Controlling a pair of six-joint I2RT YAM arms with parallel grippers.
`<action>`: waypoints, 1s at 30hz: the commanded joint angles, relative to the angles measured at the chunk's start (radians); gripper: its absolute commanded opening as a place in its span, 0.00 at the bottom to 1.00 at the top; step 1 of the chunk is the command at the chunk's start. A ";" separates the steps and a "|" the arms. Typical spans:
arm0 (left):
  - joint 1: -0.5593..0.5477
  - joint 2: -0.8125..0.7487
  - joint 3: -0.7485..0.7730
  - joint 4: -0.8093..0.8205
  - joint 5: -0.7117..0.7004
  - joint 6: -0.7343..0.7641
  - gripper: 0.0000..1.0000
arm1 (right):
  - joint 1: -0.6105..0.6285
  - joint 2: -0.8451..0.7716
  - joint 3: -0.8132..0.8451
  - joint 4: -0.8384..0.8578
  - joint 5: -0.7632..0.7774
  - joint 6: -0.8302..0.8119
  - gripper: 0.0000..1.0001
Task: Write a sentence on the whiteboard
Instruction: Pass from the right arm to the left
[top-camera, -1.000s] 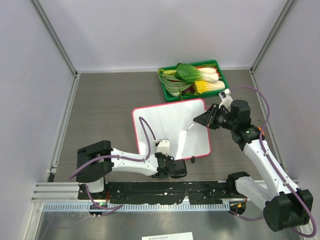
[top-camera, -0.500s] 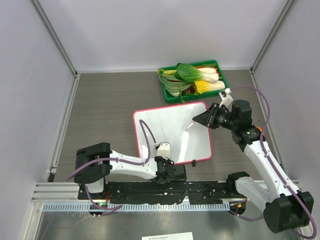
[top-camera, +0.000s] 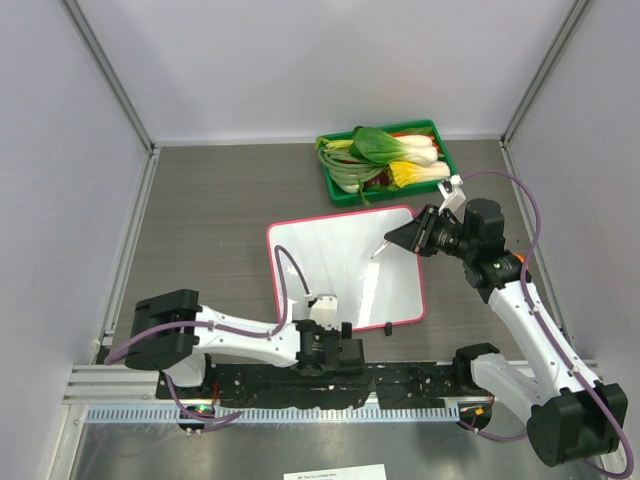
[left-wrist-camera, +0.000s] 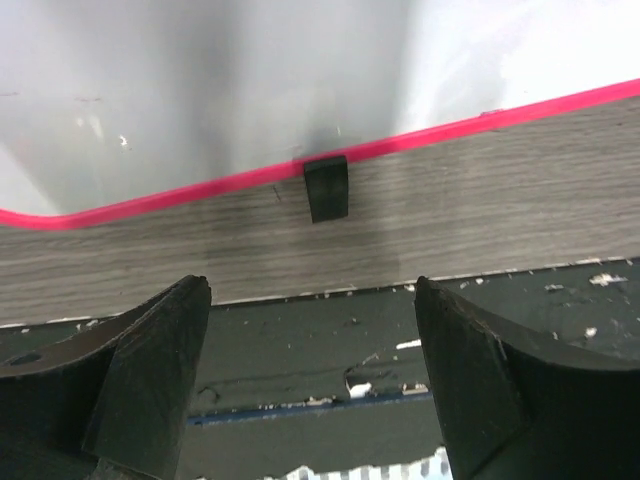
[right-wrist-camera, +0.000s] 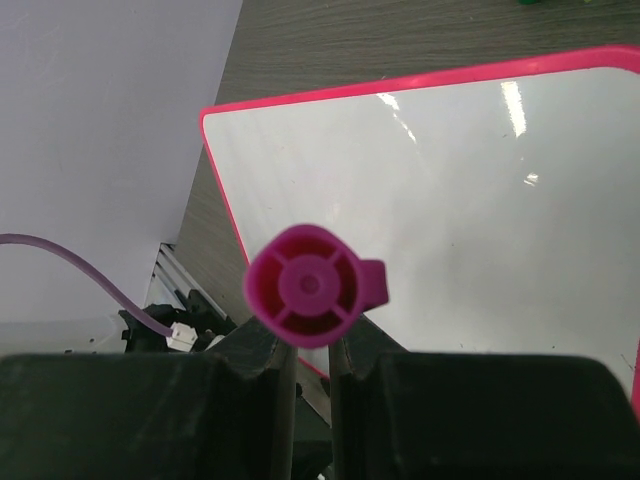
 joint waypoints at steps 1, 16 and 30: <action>-0.007 -0.102 0.010 -0.060 -0.027 0.063 0.87 | 0.000 -0.028 0.060 0.019 0.013 -0.023 0.01; 0.347 -0.398 0.055 0.303 0.147 0.692 0.98 | 0.012 -0.032 0.090 0.005 0.019 -0.028 0.01; 1.002 -0.677 0.012 0.374 0.729 0.836 1.00 | 0.072 -0.028 0.087 0.094 0.013 0.024 0.01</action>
